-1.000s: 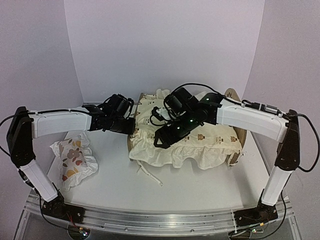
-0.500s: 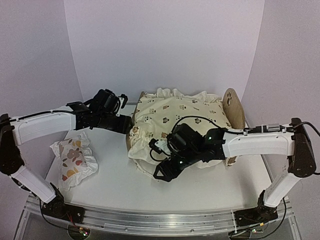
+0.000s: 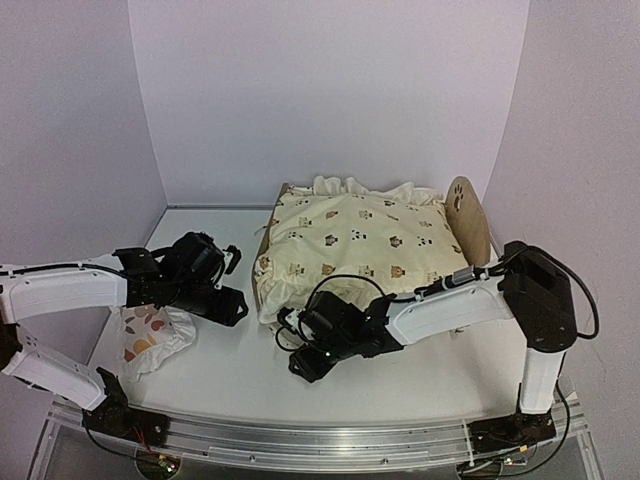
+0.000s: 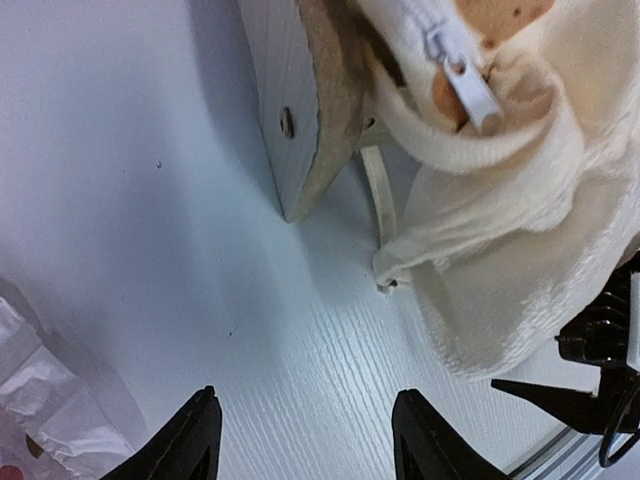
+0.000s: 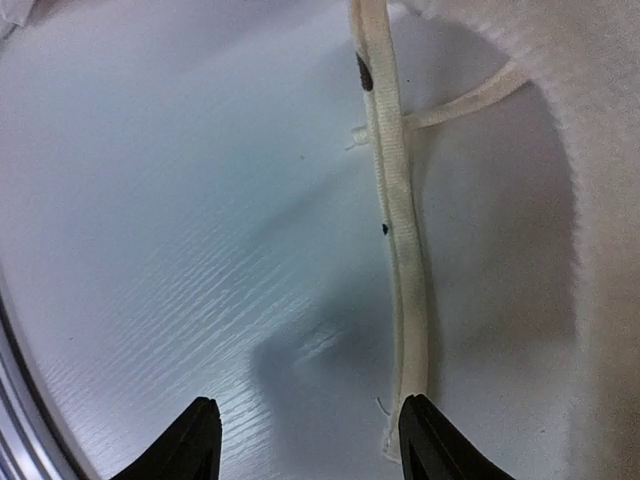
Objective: Set up the pet bed
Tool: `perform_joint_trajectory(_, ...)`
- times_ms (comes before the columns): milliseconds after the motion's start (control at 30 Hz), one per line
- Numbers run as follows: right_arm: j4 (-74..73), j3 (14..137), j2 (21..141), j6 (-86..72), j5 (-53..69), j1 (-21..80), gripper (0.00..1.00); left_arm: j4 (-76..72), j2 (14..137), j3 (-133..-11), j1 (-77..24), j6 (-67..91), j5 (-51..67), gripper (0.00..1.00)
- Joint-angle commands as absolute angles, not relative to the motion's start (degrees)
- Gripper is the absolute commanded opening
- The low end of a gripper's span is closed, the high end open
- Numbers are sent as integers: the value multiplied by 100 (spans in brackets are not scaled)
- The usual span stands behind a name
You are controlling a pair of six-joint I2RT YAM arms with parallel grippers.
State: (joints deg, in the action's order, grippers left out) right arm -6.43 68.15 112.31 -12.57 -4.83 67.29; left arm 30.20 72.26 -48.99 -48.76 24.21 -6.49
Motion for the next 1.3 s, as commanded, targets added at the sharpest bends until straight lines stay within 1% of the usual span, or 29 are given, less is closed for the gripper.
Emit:
perform_joint_trajectory(0, -347, 7114, 11522, -995, -1355, 6900, 61, 2905, 6925, -4745, -4928, 2705, -557, 59)
perform_joint_trajectory(133, -429, 7170, 11748, -866, -1886, 6926, 59, 2874, 6907, -4707, -4945, 2693, -526, 57)
perform_joint_trajectory(200, -505, 7198, 11874, -819, -2221, 6930, 56, 2870, 6921, -4703, -4948, 2681, -527, 57)
perform_joint_trajectory(267, -627, 7260, 11995, -766, -2335, 6927, 50, 2874, 6932, -4686, -4953, 2680, -514, 56)
perform_joint_trajectory(333, -690, 7272, 12074, -772, -2473, 6926, 47, 2878, 6926, -4663, -4956, 2688, -500, 56)
perform_joint_trajectory(500, -693, 7211, 11997, -760, -2398, 6926, 49, 2857, 6847, -4615, -4976, 2711, -500, 54)
perform_joint_trajectory(633, -800, 7364, 11859, -607, -2308, 6926, 54, 2835, 6848, -4605, -4983, 2721, -500, 53)
perform_joint_trajectory(700, -922, 7471, 11925, -536, -2360, 6918, 54, 2830, 6860, -4609, -4983, 2737, -485, 53)
perform_joint_trajectory(800, -1163, 7665, 12176, -467, -2398, 6917, 46, 2825, 6873, -4578, -4992, 2749, -457, 52)
perform_joint_trajectory(867, -1263, 7691, 12324, -495, -2384, 6917, 37, 2849, 6876, -4550, -4992, 2751, -453, 52)
perform_joint_trajectory(967, -1278, 7649, 12395, -537, -2262, 6917, 21, 2798, 6892, -4487, -5007, 2744, -346, 52)
perform_joint_trajectory(1033, -1292, 7657, 12376, -565, -2073, 6917, 15, 2695, 6902, -4436, -5033, 2736, -284, 51)
perform_joint_trajectory(1100, -1298, 7671, 12281, -610, -1684, 6917, 15, 2593, 6908, -4393, -5060, 2754, -257, 51)
perform_joint_trajectory(1167, -1300, 7709, 12155, -663, -1255, 6917, 17, 2482, 6922, -4333, -5072, 2767, -256, 51)
perform_joint_trajectory(1267, -1284, 7822, 11969, -816, -1265, 6917, 30, 2380, 6962, -4276, -5072, 2801, -385, 51)
